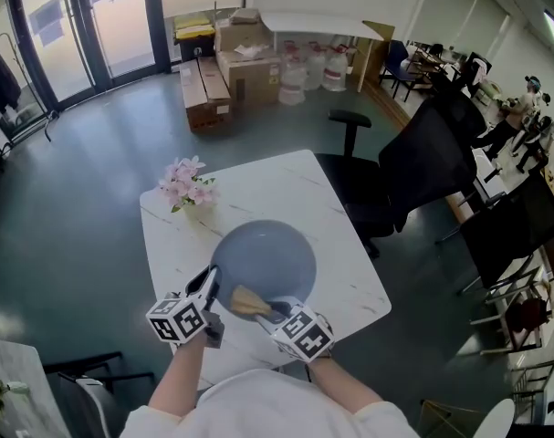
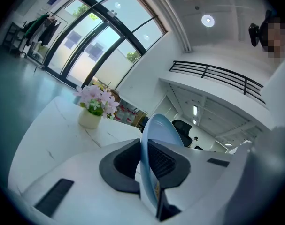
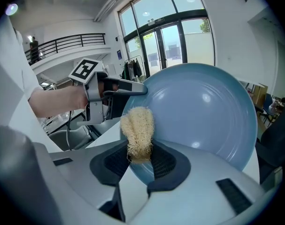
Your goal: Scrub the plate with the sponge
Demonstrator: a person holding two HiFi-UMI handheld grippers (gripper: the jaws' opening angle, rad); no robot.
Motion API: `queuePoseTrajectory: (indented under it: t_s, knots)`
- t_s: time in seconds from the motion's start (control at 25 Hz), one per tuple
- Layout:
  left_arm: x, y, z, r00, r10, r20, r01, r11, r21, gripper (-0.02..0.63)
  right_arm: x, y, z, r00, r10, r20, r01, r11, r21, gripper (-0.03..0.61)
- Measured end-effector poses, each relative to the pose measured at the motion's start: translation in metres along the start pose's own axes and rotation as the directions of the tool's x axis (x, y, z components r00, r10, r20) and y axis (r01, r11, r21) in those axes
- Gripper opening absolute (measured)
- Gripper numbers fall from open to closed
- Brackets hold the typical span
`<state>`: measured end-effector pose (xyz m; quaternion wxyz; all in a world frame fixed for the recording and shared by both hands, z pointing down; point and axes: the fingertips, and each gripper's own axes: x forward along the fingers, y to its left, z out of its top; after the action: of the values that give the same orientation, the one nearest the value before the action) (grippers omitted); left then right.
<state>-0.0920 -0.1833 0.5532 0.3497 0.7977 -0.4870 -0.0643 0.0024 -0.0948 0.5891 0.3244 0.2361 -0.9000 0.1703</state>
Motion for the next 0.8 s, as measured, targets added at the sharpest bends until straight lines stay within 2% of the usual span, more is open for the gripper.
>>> queuePoseTrajectory:
  t_s: [0.48,0.8]
  knots:
    - [0.019,0.033,-0.022,0.997,0.058,-0.055,-0.062,0.995,-0.081,0.049,-0.026,-0.024,0.002,0.993,-0.065,0.097,0.058,0.996,0.065,0.117]
    - [0.032,0.064,-0.036,0.989,0.118,-0.092,-0.128,0.984,-0.121,0.049,-0.032,-0.024,-0.008,0.992,-0.075,0.097,0.065,0.992,0.106,0.117]
